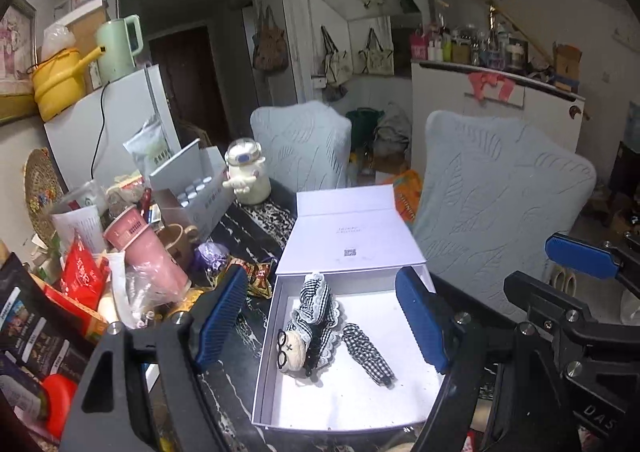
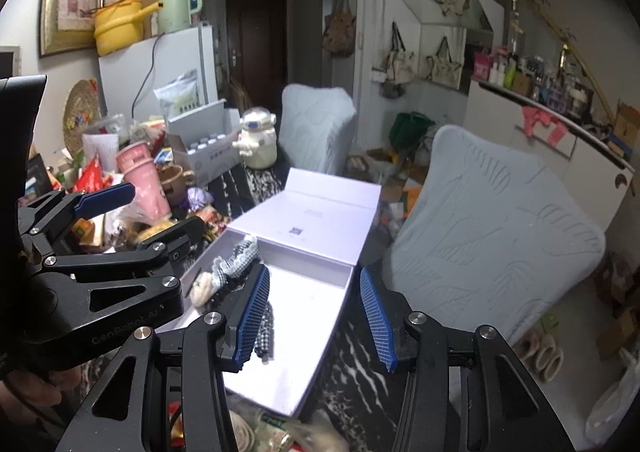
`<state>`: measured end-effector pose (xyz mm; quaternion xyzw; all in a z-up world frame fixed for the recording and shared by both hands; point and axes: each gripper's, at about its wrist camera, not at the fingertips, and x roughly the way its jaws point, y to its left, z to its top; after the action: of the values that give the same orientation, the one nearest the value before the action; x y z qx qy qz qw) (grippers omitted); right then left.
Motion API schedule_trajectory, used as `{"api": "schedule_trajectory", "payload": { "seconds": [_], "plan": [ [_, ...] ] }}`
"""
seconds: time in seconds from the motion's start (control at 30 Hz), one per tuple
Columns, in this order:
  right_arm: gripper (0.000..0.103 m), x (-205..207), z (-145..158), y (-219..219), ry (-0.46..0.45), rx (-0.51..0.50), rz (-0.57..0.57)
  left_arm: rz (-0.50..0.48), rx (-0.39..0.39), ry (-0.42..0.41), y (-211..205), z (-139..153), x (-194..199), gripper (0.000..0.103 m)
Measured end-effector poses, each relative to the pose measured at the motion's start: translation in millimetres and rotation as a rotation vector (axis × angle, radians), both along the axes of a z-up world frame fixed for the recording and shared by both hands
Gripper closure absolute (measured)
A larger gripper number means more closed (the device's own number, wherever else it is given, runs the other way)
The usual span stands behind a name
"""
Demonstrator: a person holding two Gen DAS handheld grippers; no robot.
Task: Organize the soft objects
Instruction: 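Open the left tool over the box while the right tool releases the scrunchie inside, then move both tools back from the box toward the snack packets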
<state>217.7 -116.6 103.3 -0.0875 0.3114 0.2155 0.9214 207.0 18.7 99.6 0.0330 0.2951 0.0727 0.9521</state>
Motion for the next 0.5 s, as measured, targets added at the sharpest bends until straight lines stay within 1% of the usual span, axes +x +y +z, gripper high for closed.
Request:
{"api": "schedule_trajectory", "payload": {
  "seconds": [0.2,0.23,0.27,0.3,0.47,0.5],
  "plan": [
    [0.055,-34,21,-8,-0.046,0.009,-0.007,-0.031,-0.007,-0.046,-7,21,-36,0.027],
    [0.055,-40,24,-10,-0.052,0.011,-0.008,-0.037,-0.009,-0.051,-9,24,-43,0.027],
    [0.051,-47,26,-12,-0.058,0.015,-0.007,-0.041,-0.009,-0.058,-10,28,-51,0.027],
    [0.05,-53,29,-15,-0.065,0.02,-0.006,-0.043,-0.008,-0.064,-11,30,-57,0.027],
    [0.049,-82,37,-24,-0.089,0.034,-0.01,-0.068,-0.014,-0.078,-19,38,-85,0.027],
    [0.048,-88,36,-26,-0.091,0.036,-0.012,-0.073,-0.016,-0.083,-20,38,-92,0.027]
  ]
}}
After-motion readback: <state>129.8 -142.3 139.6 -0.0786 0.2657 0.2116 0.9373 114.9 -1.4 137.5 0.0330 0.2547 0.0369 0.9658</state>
